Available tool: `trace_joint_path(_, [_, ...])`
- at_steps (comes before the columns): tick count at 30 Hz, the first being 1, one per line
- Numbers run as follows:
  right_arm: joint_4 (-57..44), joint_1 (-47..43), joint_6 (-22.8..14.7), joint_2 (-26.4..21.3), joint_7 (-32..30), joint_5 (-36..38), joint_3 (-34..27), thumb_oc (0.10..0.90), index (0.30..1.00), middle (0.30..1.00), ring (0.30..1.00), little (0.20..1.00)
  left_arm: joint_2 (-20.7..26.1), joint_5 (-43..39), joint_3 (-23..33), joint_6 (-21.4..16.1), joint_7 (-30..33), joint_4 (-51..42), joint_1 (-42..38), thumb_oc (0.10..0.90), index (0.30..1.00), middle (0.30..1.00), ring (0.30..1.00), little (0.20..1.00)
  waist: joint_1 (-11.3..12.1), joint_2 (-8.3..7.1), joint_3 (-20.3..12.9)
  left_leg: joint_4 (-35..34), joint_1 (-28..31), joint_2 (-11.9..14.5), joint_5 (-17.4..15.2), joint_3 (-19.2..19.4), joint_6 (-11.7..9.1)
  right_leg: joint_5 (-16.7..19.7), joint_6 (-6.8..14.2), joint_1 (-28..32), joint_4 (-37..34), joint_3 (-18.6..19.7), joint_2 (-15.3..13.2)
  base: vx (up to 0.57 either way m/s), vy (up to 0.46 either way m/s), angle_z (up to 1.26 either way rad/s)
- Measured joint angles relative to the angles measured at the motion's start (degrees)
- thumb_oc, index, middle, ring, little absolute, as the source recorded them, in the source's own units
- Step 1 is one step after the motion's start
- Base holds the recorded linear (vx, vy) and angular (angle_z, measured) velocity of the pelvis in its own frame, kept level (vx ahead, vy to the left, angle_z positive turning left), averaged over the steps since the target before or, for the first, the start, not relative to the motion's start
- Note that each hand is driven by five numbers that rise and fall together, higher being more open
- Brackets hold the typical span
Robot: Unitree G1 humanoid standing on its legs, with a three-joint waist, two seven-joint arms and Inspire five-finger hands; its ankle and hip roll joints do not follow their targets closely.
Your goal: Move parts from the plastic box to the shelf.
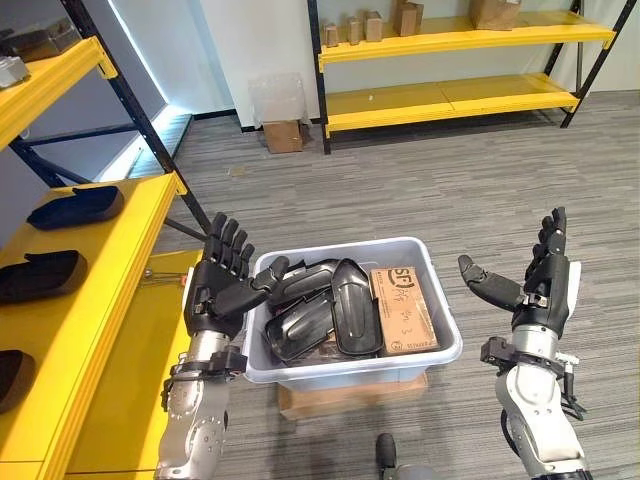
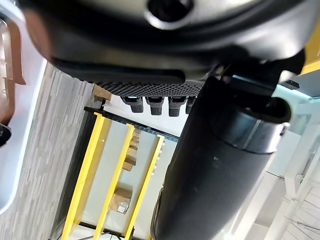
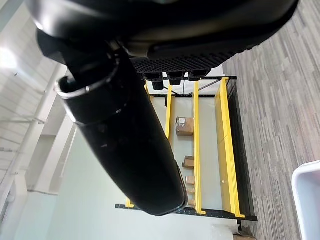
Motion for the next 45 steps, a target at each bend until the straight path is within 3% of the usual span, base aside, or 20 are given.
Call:
trace_joint_path(7, [0.0, 0.0, 1.2, 0.1, 1.1, 0.2, 0.1, 0.9, 1.0, 1.0, 1.0, 1.0, 0.0, -0.1, 0.0, 1.1, 0.3, 0.0, 0.7, 0.9, 1.0, 1.0, 1.0, 1.0, 0.0, 0.92, 0.0, -1.3, -0.8, 0.9, -0.1, 1.3, -0.4, -1.3, -0.1, -4.2, 4.7, -1.4, -0.1, 0.08, -0.075, -0.08])
trace_joint_path(11, [0.0, 0.0, 1.2, -0.1, 4.0, 0.2, 0.1, 0.9, 1.0, 1.0, 1.0, 1.0, 0.0, -0.1, -0.4, 1.2, 0.2, 0.0, 0.7, 0.9, 1.0, 1.0, 1.0, 1.0, 0.0, 1.52, 0.1, -0.4, -1.1, 2.0, 0.6, 1.5, -1.6, -1.5, -0.4, -3.4, 2.7, -1.6, 1.3, 0.06, -0.144, -0.04])
trace_joint_path(14, [0.0, 0.0, 1.2, -1.7, 6.9, 0.2, 0.2, 0.9, 1.0, 1.0, 1.0, 1.0, 0.0, -0.1, -1.8, 1.2, -0.1, 0.0, 0.5, 0.9, 1.0, 1.0, 1.0, 1.0, 0.3, 1.27, 0.2, 5.0, -3.2, 2.3, 0.7, 1.6, -1.7, -1.6, -0.6, -2.2, 1.2, -1.8, 1.0, 0.03, -0.23, -0.01])
trace_joint_path(18, [0.0, -0.1, 1.2, -2.0, 9.5, 0.3, 0.7, 0.9, 1.0, 1.0, 1.0, 1.0, 0.0, -0.1, -1.8, 1.2, 0.3, 0.0, -0.7, 0.9, 1.0, 1.0, 1.0, 1.0, 0.3, -0.58, 1.3, 12.5, -7.0, 2.2, 2.9, 1.5, -4.7, -1.8, -0.7, -1.5, 0.2, -3.1, -0.5, 0.02, -0.246, 0.0])
trace_joint_path(19, [0.1, -0.5, 1.2, -2.1, 10.2, 0.9, 0.9, 0.9, 1.0, 1.0, 1.0, 1.0, 0.0, -0.1, -1.7, 1.2, 0.3, 0.0, -1.5, 0.9, 1.0, 1.0, 1.0, 1.0, 0.5, -1.11, 1.7, 17.0, -9.8, 3.3, 3.3, 1.0, -5.7, -4.0, -4.0, -3.7, 5.8, -3.9, -0.7, 0.05, -0.261, 0.12])
trace_joint_path(20, [0.1, -0.7, 1.2, -1.5, 10.8, 1.3, 1.1, 0.9, 1.0, 1.0, 1.0, 1.0, 0.8, -0.1, -1.7, 1.1, 0.3, -0.1, -2.5, 0.9, 1.0, 1.0, 1.0, 1.0, 0.2, -3.33, 2.1, 26.1, -14.4, 3.6, 3.4, 0.3, -6.6, -7.1, -5.7, -7.0, 12.4, -4.2, -2.5, 0.06, -0.149, 0.29])
trace_joint_path(21, [0.2, -0.6, 1.2, -1.2, 11.3, 1.5, 1.5, 0.9, 1.0, 1.0, 1.0, 1.0, 0.6, -0.1, -1.9, 1.1, 0.3, 0.0, -2.7, 0.9, 1.0, 1.0, 1.0, 1.0, -0.2, -3.9, 2.4, 34.2, -18.6, 5.5, 3.8, 1.2, -6.6, -7.9, -5.6, -6.8, 12.0, -4.8, -2.0, 0.07, -0.077, 0.14])
trace_joint_path(22, [0.3, -0.8, 1.2, -1.1, 11.5, 1.6, 2.6, 0.9, 1.0, 1.0, 1.0, 1.0, 0.5, -0.2, -1.9, 1.1, 0.3, 0.1, -2.5, 0.9, 1.0, 1.0, 1.0, 1.0, 0.6, -4.29, 2.5, 37.0, -21.1, 6.3, 4.8, 1.9, -5.8, -8.4, -3.9, -4.9, 8.6, -4.9, -1.2, 0.09, 0.012, -0.16])
trace_joint_path(23, [1.0, -1.6, 1.0, -1.6, 11.8, 1.9, 3.5, 0.9, 1.0, 1.0, 1.0, 1.0, -0.2, -0.3, -1.9, 1.1, 0.3, 0.7, -2.5, 0.9, 1.0, 1.0, 1.0, 1.0, 1.1, -2.39, 2.5, 34.9, -23.2, 8.9, 6.9, 2.1, -4.6, -11.0, -2.3, -4.6, 10.5, -5.8, 1.0, 0.11, 0.102, -0.3])
trace_joint_path(24, [1.2, -1.9, 0.7, -1.6, 11.9, 1.9, 3.5, 0.9, 1.0, 1.0, 1.0, 1.0, 0.1, -0.6, -2.3, 1.1, 0.2, 0.5, -3.3, 0.9, 1.0, 1.0, 1.0, 1.0, 1.5, -2.15, 2.7, 32.9, -24.7, 11.1, 7.7, 1.8, -4.9, -17.9, -4.3, -6.9, 29.9, -5.2, -0.7, 0.1, 0.149, 0.29])
trace_joint_path(25, [2.5, -2.1, 0.4, -1.3, 11.8, 1.9, 3.6, 0.9, 1.0, 1.0, 1.0, 1.0, 0.1, -0.7, -2.7, 0.6, 0.1, 0.7, -3.6, 0.9, 1.0, 1.0, 1.0, 1.0, -0.4, -3.32, 3.4, 26.9, -23.7, 11.0, 6.7, 1.7, -5.3, -23.7, -5.1, -4.0, 28.3, -2.5, 0.1, 0.11, 0.144, 0.39])
trace_joint_path(27, [3.3, -2.0, 0.4, -1.2, 11.7, 1.9, 3.7, 0.9, 1.0, 1.0, 1.0, 1.0, 0.1, -1.7, -3.5, 1.0, 0.3, 0.8, -1.9, 0.9, 1.0, 1.0, 1.0, 1.0, 0.8, -3.24, 3.2, 11.2, -23.0, 9.6, 9.4, 3.6, -5.3, -20.8, -4.7, -2.3, 23.3, -1.2, 0.0, 0.1, 0.142, -0.05])
trace_joint_path(29, [3.5, -1.9, 0.9, -1.3, 11.8, 2.0, 3.9, 0.9, 1.0, 1.0, 1.0, 1.0, 0.1, -2.2, -3.5, 1.0, 0.5, 2.1, -1.8, 0.9, 1.0, 1.0, 1.0, 1.0, 0.8, -3.16, 3.5, 3.0, -22.0, 9.1, 11.2, 4.5, -5.4, -15.7, -5.2, 1.1, 16.3, -0.6, 0.4, 0.11, 0.207, -0.41])
trace_joint_path(30, [3.5, -1.0, 1.3, -1.6, 11.7, 2.4, 3.8, 0.9, 1.0, 1.0, 1.0, 1.0, 0.1, -2.2, -3.8, 1.0, 1.3, 3.6, -1.6, 0.9, 1.0, 1.0, 1.0, 1.0, 0.7, -3.25, 3.5, -1.9, -17.2, 7.5, 11.3, 3.8, -5.0, -13.8, -3.8, 5.4, 11.9, -0.4, 0.5, 0.09, 0.147, -0.44])
trace_joint_path(32, [3.0, 0.0, 1.2, -2.5, 11.6, 2.6, 3.3, 0.9, 1.0, 1.0, 1.0, 1.0, 0.1, -2.2, -3.8, 1.0, 1.2, 3.5, -1.5, 0.9, 1.0, 1.0, 1.0, 1.0, 0.0, -3.32, 3.4, -1.4, -13.6, 5.5, 11.2, 2.9, -5.0, -13.0, -4.1, 8.7, 8.0, -1.5, 0.6, 0.06, 0.06, -0.31])
trace_joint_path(34, [1.8, 1.2, 1.2, -2.9, 11.2, 3.0, 2.1, 0.9, 1.0, 1.0, 1.0, 1.0, 0.1, -2.2, -3.6, 0.9, 0.9, 2.9, -2.1, 0.9, 1.0, 1.0, 1.0, 1.0, -0.7, -2.07, 2.3, 0.4, -13.3, 5.4, 11.2, 2.5, -5.1, -11.8, -5.0, 8.9, 5.3, -1.9, 1.9, 0.06, 0.047, 0.0])
trace_joint_path(36, [1.8, 1.3, 1.5, -2.9, 11.0, 3.0, 2.0, 0.9, 1.0, 1.0, 1.0, 1.0, 0.1, -2.2, -3.6, 0.9, 0.1, 2.9, -2.2, 0.9, 1.0, 1.0, 1.0, 1.0, -1.3, -2.28, 2.3, -1.6, -10.0, 4.8, 11.3, 2.5, -5.0, -11.4, -4.6, 8.8, 4.6, -1.9, 2.0, 0.05, 0.046, 0.16])
trace_joint_path(38, [1.8, 1.0, 1.6, -2.8, 11.0, 3.0, 2.3, 0.9, 1.0, 1.0, 1.0, 1.0, 0.1, -2.3, -3.7, 0.9, -0.1, 2.9, -1.3, 0.9, 1.0, 1.0, 1.0, 1.0, -0.9, -1.97, 2.2, -2.6, -6.8, 4.0, 14.7, 1.5, -2.2, -11.5, -4.2, 8.9, 4.6, -1.9, 2.2, 0.03, 0.022, 0.12])
trace_joint_path(42, [1.8, 1.0, 2.1, -1.4, 11.0, 2.9, 3.0, 0.9, 1.0, 1.0, 1.0, 1.0, 0.1, -2.3, -3.7, 1.0, 0.0, 2.7, -1.1, 0.9, 1.0, 1.0, 1.0, 1.0, 0.5, -2.27, 2.0, -3.0, -5.6, 2.6, 13.2, 1.3, -0.6, -11.8, -1.6, 9.5, 5.7, -2.6, 0.7, 0.02, 0.017, 0.15])
trace_joint_path(45, [1.8, -0.1, 2.6, -1.5, 11.0, 2.8, 3.7, 0.9, 1.0, 1.0, 1.0, 1.0, 0.1, -2.3, -3.3, 1.0, 0.0, 1.9, -1.1, 0.9, 1.0, 1.0, 1.0, 1.0, 1.0, -0.88, 1.4, -3.0, -6.4, 2.2, 9.9, 0.0, -1.2, -10.8, -0.4, 10.2, 3.0, -3.1, 0.6, 0.02, 0.012, 0.18])
